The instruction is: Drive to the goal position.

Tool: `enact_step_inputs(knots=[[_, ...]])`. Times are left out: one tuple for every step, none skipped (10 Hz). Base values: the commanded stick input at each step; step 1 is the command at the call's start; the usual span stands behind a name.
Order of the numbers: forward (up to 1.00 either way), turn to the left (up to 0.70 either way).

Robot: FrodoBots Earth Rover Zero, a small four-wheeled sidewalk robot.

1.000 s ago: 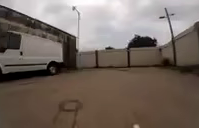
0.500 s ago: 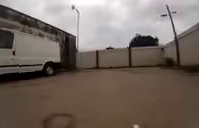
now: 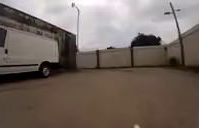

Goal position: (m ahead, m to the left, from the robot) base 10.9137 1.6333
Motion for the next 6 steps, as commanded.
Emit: enact_step_inputs(knots=[[1.0, 0.0], [1.0, 0.0], [1.0, 0.0], [1.0, 0.0], [1.0, 0.0], [1.0, 0.0]])
